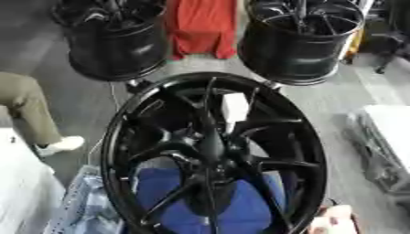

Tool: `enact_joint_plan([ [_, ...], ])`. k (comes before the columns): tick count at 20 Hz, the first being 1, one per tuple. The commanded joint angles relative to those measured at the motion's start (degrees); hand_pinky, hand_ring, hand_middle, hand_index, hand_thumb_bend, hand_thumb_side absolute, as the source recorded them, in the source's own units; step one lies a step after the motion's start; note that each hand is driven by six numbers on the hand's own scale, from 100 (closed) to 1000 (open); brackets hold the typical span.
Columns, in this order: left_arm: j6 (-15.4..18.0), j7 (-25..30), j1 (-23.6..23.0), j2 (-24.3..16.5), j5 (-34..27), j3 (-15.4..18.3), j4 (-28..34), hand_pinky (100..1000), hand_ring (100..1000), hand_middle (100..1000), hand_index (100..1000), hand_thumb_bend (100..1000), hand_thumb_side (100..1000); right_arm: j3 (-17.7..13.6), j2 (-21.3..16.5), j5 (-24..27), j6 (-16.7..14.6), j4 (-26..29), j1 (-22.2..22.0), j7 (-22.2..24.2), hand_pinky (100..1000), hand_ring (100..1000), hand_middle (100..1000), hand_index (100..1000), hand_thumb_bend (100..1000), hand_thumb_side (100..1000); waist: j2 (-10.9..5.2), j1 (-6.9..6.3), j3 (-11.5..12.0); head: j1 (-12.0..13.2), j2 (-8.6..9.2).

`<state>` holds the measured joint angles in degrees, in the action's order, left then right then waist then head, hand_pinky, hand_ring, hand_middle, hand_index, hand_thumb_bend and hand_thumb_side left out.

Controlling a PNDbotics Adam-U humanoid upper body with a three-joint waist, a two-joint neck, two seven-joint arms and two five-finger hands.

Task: Pull the pin out of the wheel hub.

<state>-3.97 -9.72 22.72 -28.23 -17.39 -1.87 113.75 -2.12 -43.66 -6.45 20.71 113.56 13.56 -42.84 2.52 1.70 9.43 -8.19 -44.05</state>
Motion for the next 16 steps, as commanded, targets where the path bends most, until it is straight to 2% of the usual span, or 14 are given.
enact_joint_plan([
  [1,0.03,0.01,0.95,-0.47,0.03,0.35,0.84,698,623,590,718,100,616,-0.81,-2.15,0.39,1.38,1.03,0.62,-1.32,561,669,728,620,100,346,-0.35,-0.06,-0.05,0.11,-0.07],
  [11,-0.01,0.06,0.93,-0.37,0.01,0.33,0.84,698,623,590,718,100,617,-0.73,-2.20,0.57,1.67,1.03,0.49,-1.40,559,668,728,618,100,349,-0.29,-0.01,-0.05,-0.38,-0.07],
  [16,-0.07,0.10,0.90,-0.44,0.03,0.28,0.84,699,623,590,718,100,617,-0.16,-3.81,1.59,4.16,1.03,0.55,-0.09,552,665,729,616,100,348,-0.28,0.09,0.09,-0.26,-0.07],
])
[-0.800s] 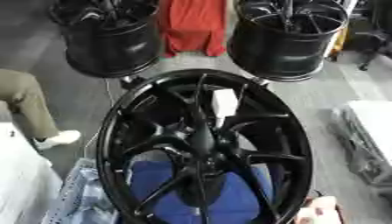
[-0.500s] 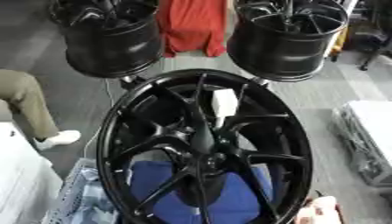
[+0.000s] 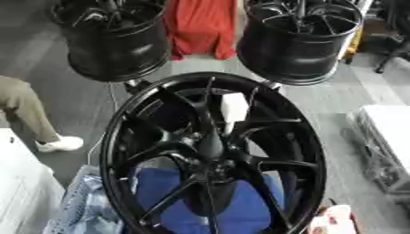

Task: Pull the pin out of the wheel hub.

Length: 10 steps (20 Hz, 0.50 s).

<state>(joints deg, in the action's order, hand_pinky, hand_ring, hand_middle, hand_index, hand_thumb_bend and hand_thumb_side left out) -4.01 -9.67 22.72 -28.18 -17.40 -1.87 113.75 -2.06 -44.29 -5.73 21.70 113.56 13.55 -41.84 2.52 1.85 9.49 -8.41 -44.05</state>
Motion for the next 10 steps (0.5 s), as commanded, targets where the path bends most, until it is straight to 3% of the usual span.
enact_joint_plan([
  [1,-0.04,0.07,0.89,-0.51,0.04,0.26,0.84,699,623,590,718,100,617,-0.12,-3.83,1.09,4.18,1.03,0.74,-0.21,551,665,730,615,100,348,-0.29,-0.03,0.06,-0.02,-0.07],
  [5,-0.11,0.15,0.86,-0.61,0.03,0.16,0.84,699,623,590,718,100,617,0.43,-7.50,1.99,10.16,1.03,1.67,5.60,551,665,730,615,100,357,-0.26,0.09,0.16,-0.15,-0.07],
  [10,-0.22,0.35,0.92,-0.75,0.07,-0.02,0.84,699,623,589,718,100,617,1.35,-13.47,2.51,18.13,1.03,3.40,17.09,579,684,740,637,100,379,-0.22,0.27,0.30,-0.07,-0.07],
])
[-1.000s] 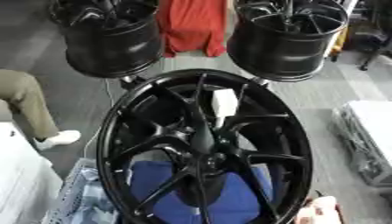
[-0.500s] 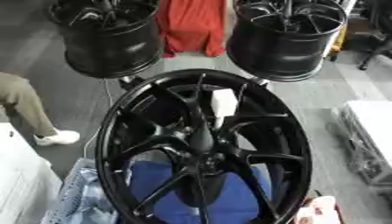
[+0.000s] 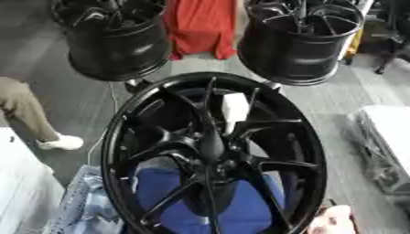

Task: Pull the pin out of the wheel hub.

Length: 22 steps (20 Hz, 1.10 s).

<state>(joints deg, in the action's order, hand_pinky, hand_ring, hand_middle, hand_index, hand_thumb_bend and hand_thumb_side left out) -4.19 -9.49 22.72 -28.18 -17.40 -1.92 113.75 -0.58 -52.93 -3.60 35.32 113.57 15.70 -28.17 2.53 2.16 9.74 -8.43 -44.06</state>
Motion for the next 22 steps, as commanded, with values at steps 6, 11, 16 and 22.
enact_joint_plan([
  [6,-0.16,0.46,1.11,-0.93,0.02,-0.27,0.84,699,623,589,718,100,616,1.92,-12.27,0.37,9.43,1.02,4.85,19.15,653,720,752,688,116,400,-0.39,0.19,0.23,-0.21,-0.06],
  [11,-0.29,0.73,1.23,-1.06,-0.02,-0.52,0.84,700,623,589,718,100,616,4.96,-16.54,-0.88,11.36,1.02,8.93,32.91,719,748,766,733,168,407,-0.44,0.43,0.60,-0.68,-0.06],
  [16,-0.40,0.98,1.39,-1.14,-0.10,-0.74,0.84,700,623,589,718,100,616,7.87,-18.17,-3.52,11.19,1.02,14.34,47.01,787,774,779,783,223,418,-0.60,0.62,0.88,-1.08,-0.06],
  [22,-0.50,1.18,1.49,-1.16,-0.20,-0.91,0.84,700,624,590,718,100,616,10.84,-17.81,-7.86,11.06,1.02,20.97,61.03,820,790,789,807,263,421,-0.85,0.80,0.96,-1.64,-0.06],
])
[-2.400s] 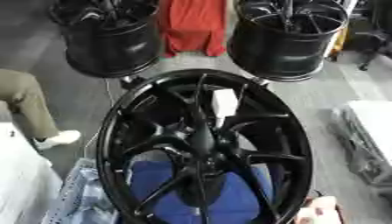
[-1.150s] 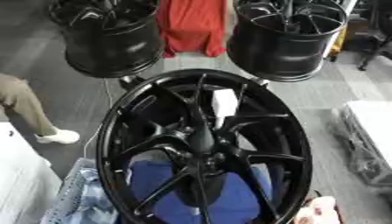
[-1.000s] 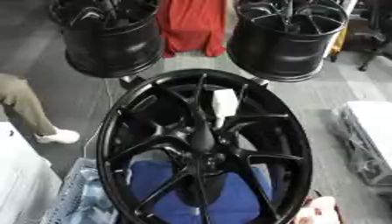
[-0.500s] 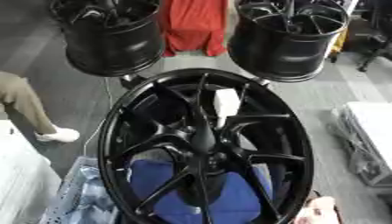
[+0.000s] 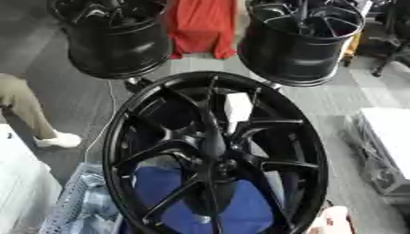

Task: Pull the pin out of the wheel hub.

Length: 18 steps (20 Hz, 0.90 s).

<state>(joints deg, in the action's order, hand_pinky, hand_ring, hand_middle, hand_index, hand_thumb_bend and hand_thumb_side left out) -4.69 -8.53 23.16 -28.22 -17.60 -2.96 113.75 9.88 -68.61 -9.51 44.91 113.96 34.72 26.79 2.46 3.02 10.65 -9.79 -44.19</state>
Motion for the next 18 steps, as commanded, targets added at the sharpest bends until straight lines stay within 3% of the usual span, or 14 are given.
enact_joint_plan([
  [1,-0.03,0.24,1.06,-1.12,-0.02,0.10,0.84,700,624,590,718,100,616,1.04,-1.96,-2.48,1.41,0.63,2.95,7.85,823,792,790,810,267,422,-0.81,-0.03,0.06,-0.31,0.07],
  [9,-0.13,0.36,1.04,-1.01,-0.10,0.00,0.84,700,624,590,717,100,617,6.36,0.88,-5.08,2.13,0.63,10.23,18.54,838,804,806,826,317,417,-1.06,0.12,0.05,-0.75,0.07],
  [13,-0.29,0.50,0.98,-0.83,-0.17,-0.15,0.84,700,624,590,717,100,617,8.86,1.78,-4.37,1.45,0.63,11.42,19.39,835,805,811,835,364,416,-0.98,0.26,0.22,-0.50,0.07],
  [18,-0.40,0.67,1.04,-0.70,-0.23,-0.29,0.84,700,624,590,717,100,618,12.20,2.52,-3.49,2.27,0.63,11.63,17.28,826,805,812,847,423,415,-0.82,0.39,0.49,-0.28,0.07],
])
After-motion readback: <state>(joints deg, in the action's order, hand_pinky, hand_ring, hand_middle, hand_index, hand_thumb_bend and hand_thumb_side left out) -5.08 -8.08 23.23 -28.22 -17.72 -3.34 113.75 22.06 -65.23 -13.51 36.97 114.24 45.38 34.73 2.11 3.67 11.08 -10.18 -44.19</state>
